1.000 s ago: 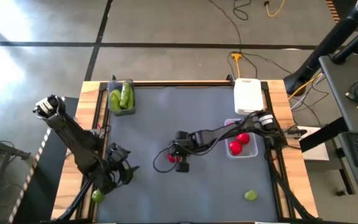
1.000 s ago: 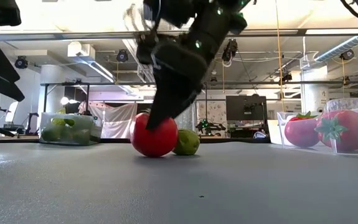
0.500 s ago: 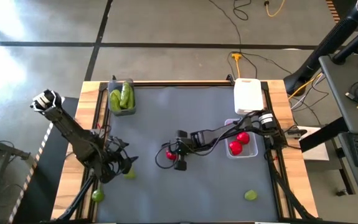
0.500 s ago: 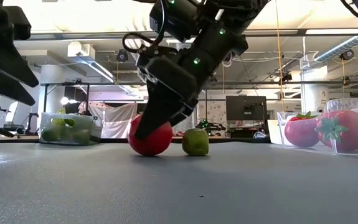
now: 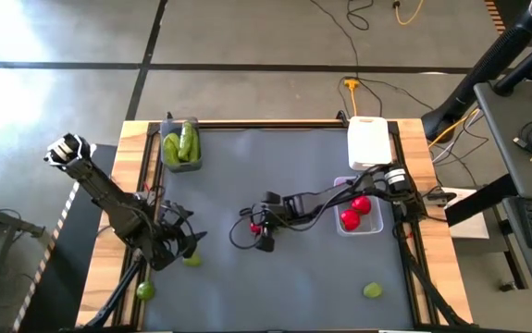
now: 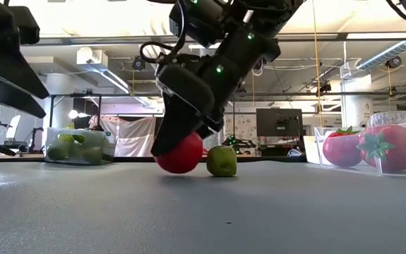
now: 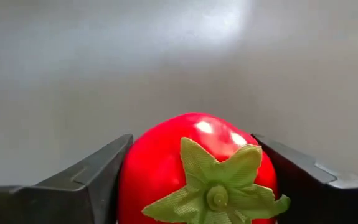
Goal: Sort produce into baskets
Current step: Put the tomato into the transparent bin
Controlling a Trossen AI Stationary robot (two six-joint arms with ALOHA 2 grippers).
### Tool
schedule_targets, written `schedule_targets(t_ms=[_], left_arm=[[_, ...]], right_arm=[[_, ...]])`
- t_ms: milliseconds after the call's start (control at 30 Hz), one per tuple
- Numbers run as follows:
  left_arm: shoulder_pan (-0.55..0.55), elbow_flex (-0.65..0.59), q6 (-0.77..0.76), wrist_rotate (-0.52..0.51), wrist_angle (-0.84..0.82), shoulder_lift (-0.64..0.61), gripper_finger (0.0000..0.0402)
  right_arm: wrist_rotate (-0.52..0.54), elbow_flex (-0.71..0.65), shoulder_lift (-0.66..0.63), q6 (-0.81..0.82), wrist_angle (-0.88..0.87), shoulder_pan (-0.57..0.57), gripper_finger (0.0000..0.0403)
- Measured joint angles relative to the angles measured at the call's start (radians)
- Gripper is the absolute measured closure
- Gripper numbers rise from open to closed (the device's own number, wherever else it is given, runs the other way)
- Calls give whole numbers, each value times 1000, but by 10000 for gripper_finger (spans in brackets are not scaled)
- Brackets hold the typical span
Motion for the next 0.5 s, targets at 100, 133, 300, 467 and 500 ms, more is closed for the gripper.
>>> schedule_targets(t_ms=[100, 133, 300, 467, 500], left_arm=[[0, 0, 0, 0, 27, 0, 4], [0, 0, 0, 0, 38, 0, 4], [0, 1, 20, 0, 84, 3, 4], [1, 2, 45, -21, 92, 6, 4], [1, 2, 45, -26, 92, 7, 4]], right_arm=[[-1, 51, -7, 108, -120, 0, 120], [-2, 82, -15, 143, -181, 0, 120], [41, 270, -109, 257, -551, 7, 120], [244, 354, -262, 314, -836, 69, 120], [272, 354, -300, 353, -897, 84, 120]])
